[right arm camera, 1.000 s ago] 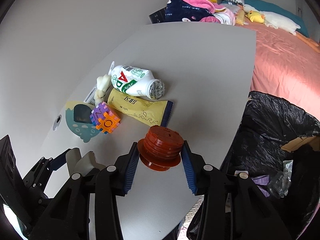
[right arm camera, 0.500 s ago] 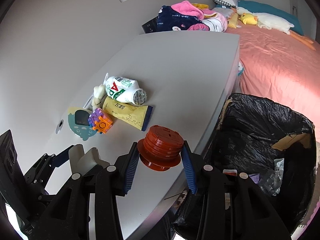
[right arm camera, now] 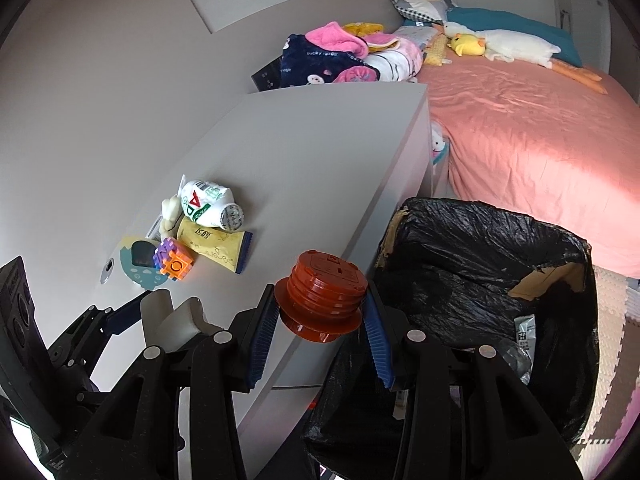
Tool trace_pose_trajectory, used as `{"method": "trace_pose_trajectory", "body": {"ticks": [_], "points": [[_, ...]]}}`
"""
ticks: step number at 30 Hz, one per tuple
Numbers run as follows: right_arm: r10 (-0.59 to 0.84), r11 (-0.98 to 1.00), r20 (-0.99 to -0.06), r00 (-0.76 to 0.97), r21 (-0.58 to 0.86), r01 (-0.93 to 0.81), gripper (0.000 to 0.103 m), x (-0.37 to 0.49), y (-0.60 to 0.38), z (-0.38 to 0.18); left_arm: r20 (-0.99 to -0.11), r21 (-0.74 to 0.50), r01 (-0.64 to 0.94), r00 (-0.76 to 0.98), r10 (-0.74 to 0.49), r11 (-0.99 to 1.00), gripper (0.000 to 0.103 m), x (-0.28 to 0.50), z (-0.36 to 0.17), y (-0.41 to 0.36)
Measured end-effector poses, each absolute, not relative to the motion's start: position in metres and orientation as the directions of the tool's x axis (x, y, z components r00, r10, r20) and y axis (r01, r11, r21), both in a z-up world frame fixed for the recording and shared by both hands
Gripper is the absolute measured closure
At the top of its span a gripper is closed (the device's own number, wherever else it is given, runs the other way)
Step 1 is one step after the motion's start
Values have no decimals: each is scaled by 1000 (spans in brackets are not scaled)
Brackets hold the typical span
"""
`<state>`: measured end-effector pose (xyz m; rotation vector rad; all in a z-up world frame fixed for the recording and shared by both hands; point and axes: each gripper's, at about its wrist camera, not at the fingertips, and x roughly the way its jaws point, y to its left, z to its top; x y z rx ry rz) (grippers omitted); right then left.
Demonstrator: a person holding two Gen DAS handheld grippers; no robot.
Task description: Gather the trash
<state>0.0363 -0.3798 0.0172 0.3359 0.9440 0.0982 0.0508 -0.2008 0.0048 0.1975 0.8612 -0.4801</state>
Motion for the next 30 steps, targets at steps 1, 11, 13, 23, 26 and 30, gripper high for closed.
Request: {"method": "trace_pose_trajectory", "body": {"ticks": [1,11,13,23,26,30], "points": [[223,944,-777,589,324,69,59,35,-384,18,-767,-23,489,551,-329,872,25,50,5,-205],[172,936,-777,605,321,145,59,20,-425,18,-769,-20,557,522,-369,830,25,45,4,-245],[164,933,-777,608,322,159,59,17,-434,17,-771,-20,570,514,-375,822,25,44,3,-253],[126,920,-781,612,324,223,59,3,-472,12,-783,-10,630,478,-397,777,25,34,-3,-291],[113,915,-782,614,323,242,59,-1,-483,11,-787,-7,650,465,-405,760,25,31,-4,-302],[96,907,-784,613,323,271,59,-7,-498,9,-790,-7,677,447,-419,736,25,26,-6,-316]]}}
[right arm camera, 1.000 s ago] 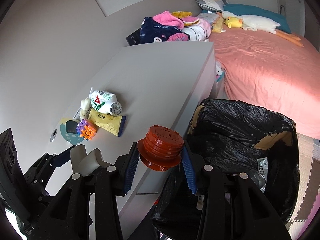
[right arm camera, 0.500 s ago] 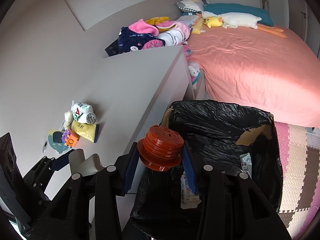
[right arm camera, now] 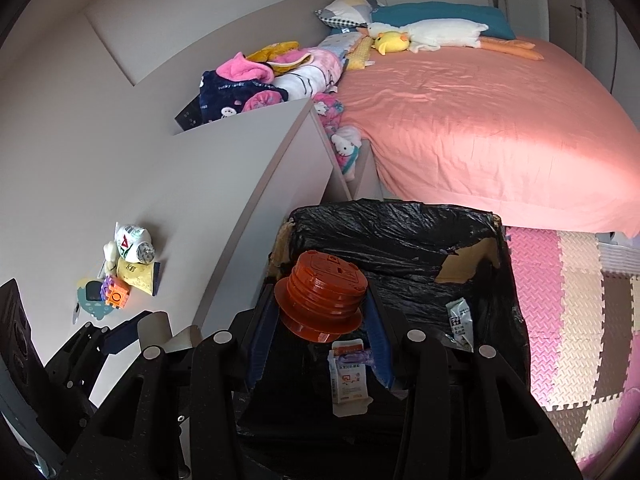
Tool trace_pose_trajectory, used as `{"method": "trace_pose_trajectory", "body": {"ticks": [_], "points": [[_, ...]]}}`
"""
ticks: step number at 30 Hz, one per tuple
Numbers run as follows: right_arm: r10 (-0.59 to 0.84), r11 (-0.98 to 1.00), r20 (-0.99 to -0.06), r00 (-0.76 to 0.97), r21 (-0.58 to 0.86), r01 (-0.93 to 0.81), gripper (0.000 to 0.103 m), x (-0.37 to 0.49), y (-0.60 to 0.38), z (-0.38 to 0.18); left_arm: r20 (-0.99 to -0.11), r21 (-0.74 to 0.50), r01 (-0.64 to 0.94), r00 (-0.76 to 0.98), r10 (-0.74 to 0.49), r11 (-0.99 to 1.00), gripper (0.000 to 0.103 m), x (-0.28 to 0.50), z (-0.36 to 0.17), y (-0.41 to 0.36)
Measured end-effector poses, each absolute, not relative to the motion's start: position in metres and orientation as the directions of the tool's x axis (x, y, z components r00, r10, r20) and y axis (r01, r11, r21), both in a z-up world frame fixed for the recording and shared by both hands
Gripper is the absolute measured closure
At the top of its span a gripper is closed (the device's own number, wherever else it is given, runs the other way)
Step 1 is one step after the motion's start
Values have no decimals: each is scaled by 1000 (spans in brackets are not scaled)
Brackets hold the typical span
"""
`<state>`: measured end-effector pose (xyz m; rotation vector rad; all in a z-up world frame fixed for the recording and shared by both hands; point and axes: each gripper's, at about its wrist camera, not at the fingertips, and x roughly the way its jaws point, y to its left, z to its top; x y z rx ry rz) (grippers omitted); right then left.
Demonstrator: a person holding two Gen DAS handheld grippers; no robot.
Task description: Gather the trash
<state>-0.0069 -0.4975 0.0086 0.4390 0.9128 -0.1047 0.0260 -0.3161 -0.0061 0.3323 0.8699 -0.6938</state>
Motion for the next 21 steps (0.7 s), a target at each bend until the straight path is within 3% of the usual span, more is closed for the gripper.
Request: {"method": "trace_pose_trajectory", "body": {"ticks": [17,19,20,21], "points": [[39,892,-787,616,305,334,59,-18,-527,11,-802,-17,742,390,-452,670,25,15,-12,-351],[33,892,-787,616,301,336,59,-17,-527,13,-801,-22,748,384,-460,663,22,14,-12,-350],[27,894,-790,612,292,338,58,-16,-527,13,-802,-23,752,379,-461,659,9,14,-13,-350],[17,899,-798,603,277,341,55,-15,-527,14,-799,-15,747,391,-457,665,7,14,-12,-349]]}}
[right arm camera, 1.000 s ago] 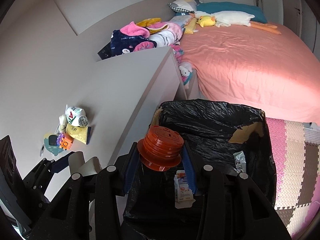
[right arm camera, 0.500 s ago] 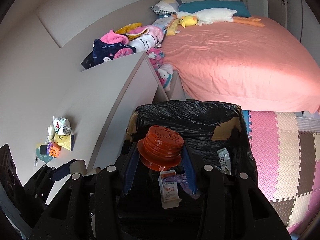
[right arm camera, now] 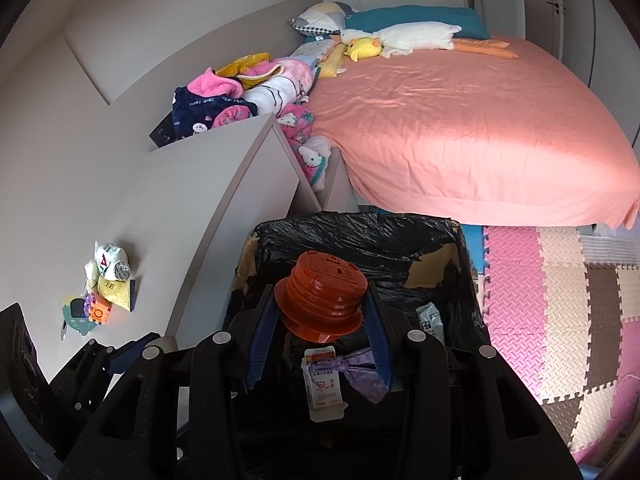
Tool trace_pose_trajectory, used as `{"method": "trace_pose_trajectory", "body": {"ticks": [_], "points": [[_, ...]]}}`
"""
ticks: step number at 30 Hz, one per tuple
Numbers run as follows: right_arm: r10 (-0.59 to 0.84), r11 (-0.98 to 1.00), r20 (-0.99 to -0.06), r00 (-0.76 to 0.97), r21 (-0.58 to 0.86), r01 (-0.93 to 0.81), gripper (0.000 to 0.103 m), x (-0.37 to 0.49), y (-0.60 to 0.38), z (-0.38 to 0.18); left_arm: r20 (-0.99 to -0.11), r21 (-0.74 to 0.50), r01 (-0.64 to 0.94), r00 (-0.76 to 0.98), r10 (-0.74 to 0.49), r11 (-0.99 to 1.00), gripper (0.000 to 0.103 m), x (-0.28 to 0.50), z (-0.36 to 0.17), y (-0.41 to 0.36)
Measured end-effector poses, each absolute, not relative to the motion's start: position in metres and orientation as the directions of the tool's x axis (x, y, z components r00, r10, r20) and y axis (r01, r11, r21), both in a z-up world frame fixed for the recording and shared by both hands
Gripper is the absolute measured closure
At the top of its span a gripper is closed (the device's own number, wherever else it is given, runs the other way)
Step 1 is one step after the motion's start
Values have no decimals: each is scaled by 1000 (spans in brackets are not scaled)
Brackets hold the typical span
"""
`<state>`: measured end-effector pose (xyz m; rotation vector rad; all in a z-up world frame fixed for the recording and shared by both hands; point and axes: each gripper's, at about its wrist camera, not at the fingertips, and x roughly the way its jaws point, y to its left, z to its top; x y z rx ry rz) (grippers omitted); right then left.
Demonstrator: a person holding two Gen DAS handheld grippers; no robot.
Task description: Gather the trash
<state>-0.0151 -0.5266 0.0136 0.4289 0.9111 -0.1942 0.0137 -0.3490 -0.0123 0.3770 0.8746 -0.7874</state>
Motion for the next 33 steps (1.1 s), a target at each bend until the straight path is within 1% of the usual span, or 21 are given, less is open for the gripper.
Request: {"method": "trace_pose_trajectory", "body": {"ticks": [1,2,3,23,33], "points": [[0,903,-806,593,255,347,44,-14,-526,14,-791,-2,738,412,-452,675,6,14,-12,-347],[-20,903,-806,591,239,356,36,-14,-526,15,-791,8,733,420,-444,680,6,13,-13,-347],[-36,902,-803,595,230,365,35,-15,-526,16,-794,11,732,420,-439,681,6,14,-13,-347],[-10,907,-798,603,246,341,35,-12,-512,17,-785,-59,689,416,-460,722,6,29,-14,-324],[12,916,-798,603,250,314,35,-5,-492,14,-775,-61,663,440,-454,746,6,34,-15,-301]]}}
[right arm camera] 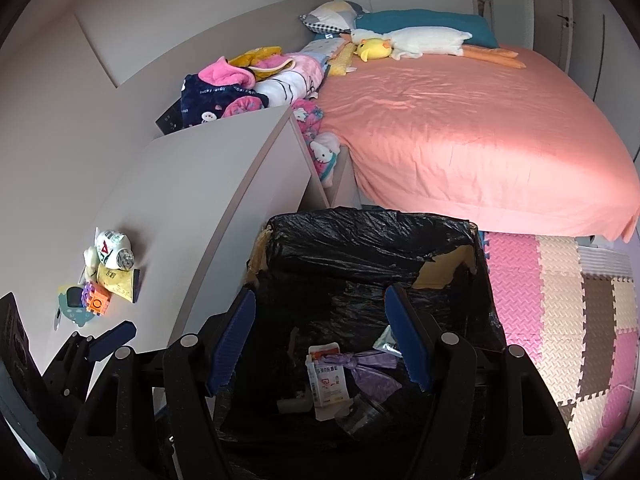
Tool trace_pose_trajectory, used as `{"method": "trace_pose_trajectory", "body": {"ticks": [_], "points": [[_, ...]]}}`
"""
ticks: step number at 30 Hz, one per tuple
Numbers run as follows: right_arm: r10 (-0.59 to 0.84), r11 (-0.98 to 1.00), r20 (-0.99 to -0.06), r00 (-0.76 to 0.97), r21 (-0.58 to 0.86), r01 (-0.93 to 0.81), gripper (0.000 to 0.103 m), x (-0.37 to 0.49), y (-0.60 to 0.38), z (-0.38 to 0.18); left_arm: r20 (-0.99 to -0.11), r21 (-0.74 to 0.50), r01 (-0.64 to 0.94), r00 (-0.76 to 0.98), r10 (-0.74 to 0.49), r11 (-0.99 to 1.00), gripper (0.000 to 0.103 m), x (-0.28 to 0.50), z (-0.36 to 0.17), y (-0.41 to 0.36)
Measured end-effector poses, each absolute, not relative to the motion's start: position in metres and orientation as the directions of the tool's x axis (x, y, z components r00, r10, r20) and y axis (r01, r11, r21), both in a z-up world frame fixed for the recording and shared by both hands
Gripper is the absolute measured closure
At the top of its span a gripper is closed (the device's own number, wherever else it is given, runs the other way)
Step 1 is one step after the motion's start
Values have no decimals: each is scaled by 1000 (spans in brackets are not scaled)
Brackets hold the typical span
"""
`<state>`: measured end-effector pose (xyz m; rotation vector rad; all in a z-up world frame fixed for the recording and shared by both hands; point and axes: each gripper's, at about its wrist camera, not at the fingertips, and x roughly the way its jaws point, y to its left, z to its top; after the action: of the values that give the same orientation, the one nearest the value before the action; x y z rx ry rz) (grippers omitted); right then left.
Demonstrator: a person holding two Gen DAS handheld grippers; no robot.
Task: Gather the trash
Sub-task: 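Open both tools to drop the grey foam and orange lid into the bag, then move both open tools back over the desk clutter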
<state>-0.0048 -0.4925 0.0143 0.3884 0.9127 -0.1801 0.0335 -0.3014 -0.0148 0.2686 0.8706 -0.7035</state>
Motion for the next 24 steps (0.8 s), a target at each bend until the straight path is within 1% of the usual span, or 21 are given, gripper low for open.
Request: {"method": "trace_pose_trajectory", "body": {"ticks": [16,24], "points": [[86,941,-795,601,263,214,35,23,-435,11,-763,-72,574,495,-416,816,6,49,-11,-236],[144,948,-785,603,283,142,35,39,-400,9,-751,-56,502,548,-368,863,6,54,-6,-194]]}}
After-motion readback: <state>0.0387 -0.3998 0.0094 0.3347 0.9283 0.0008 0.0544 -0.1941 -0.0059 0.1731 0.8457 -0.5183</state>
